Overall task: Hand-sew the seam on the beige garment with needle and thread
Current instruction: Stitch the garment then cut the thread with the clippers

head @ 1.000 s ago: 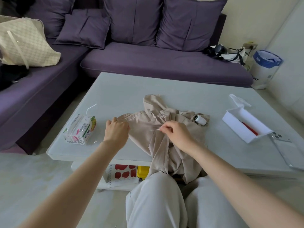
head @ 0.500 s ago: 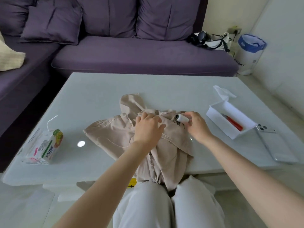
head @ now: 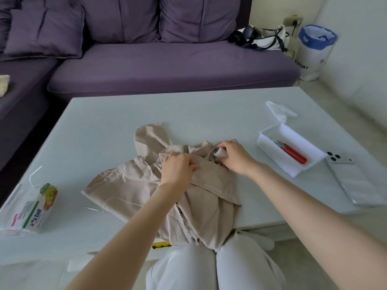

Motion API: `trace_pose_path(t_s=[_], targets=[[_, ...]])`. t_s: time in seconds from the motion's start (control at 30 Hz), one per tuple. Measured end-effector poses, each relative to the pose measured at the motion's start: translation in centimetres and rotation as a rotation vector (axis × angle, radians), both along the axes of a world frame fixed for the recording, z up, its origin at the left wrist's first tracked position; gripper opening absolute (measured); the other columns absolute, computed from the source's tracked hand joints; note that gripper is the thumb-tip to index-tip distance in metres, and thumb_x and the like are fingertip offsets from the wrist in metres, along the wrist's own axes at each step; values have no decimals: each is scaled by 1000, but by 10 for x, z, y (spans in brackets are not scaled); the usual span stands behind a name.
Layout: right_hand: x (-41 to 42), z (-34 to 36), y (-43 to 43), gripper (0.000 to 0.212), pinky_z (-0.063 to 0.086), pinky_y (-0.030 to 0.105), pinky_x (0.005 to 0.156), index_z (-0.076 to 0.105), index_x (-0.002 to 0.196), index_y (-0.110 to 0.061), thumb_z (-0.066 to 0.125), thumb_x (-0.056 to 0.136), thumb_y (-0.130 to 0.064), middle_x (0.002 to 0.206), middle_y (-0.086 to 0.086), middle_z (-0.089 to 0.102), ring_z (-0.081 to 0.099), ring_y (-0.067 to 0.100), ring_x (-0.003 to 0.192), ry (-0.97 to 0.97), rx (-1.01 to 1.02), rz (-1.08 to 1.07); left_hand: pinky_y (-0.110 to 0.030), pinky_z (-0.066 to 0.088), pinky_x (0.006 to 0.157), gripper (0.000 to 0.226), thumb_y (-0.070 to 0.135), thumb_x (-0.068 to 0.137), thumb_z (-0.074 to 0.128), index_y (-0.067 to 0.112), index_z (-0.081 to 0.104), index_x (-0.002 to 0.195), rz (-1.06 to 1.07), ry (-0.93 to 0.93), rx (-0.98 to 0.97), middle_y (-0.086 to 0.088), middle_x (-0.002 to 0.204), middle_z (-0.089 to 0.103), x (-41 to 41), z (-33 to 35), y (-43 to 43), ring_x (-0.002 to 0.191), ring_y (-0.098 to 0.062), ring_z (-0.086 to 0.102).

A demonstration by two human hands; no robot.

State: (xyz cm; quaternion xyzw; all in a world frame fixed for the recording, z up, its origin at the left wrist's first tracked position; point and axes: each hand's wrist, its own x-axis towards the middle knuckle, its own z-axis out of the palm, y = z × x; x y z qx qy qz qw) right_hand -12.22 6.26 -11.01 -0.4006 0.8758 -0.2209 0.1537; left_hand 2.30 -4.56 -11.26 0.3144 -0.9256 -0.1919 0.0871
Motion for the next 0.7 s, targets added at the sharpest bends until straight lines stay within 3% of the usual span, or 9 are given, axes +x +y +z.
trace_pose_path(t_s=[0.13, 0.23, 0.27, 0.37, 0.47, 0.57, 0.7], targets=[[2, 18, 18, 27, 37, 23, 65, 42, 120, -8, 48, 95, -16, 109, 4, 48, 49, 19, 95, -214, -119, -163, -34, 32, 92, 16, 13, 89, 58, 6, 71, 95, 47, 115, 44, -15, 95, 67, 8, 11, 1, 105, -31, 49], [4, 27, 34, 25, 51, 29, 75, 44, 122, -10, 42, 98, -17, 115, 6, 49, 55, 20, 97, -482, -221, -276, -32, 34, 86, 15, 7, 86, 56, 1, 70, 89, 99, 171, 64, -17, 92, 65, 13, 21, 2, 99, -32, 51], [6, 30, 39, 23, 52, 30, 72, 47, 120, -10, 39, 99, -16, 113, 8, 50, 56, 20, 92, -610, -267, -328, -32, 34, 84, 15, 6, 85, 55, 1, 70, 87, 103, 184, 64, -16, 91, 65, 14, 23, 1, 97, -32, 52], [9, 33, 55, 20, 43, 23, 52, 55, 93, -12, 35, 97, -11, 86, 7, 52, 51, 16, 66, -996, -439, -506, -33, 36, 83, 15, 6, 86, 55, 2, 69, 84, 105, 188, 73, -12, 87, 66, 17, 27, -2, 93, -30, 53], [10, 34, 73, 19, 46, 19, 45, 52, 79, -12, 46, 96, -18, 70, 3, 50, 50, 12, 57, -1293, -632, -630, -38, 43, 85, 18, 3, 83, 54, 9, 63, 69, 85, 204, 85, -8, 74, 69, 19, 26, -5, 89, -31, 57], [9, 32, 87, 20, 50, 18, 47, 54, 82, -12, 64, 88, -28, 67, 1, 56, 54, 12, 63, -1365, -688, -655, -42, 46, 82, 22, 3, 80, 53, 14, 59, 62, 90, 204, 85, -9, 70, 69, 20, 28, -5, 88, -32, 58], [5, 29, 103, 21, 51, 16, 52, 59, 87, -14, 74, 80, -27, 74, 0, 59, 59, 11, 68, -1250, -662, -644, -41, 43, 84, 16, 3, 83, 53, 5, 66, 73, 136, 219, 90, -14, 80, 68, 20, 30, -6, 91, -34, 55]])
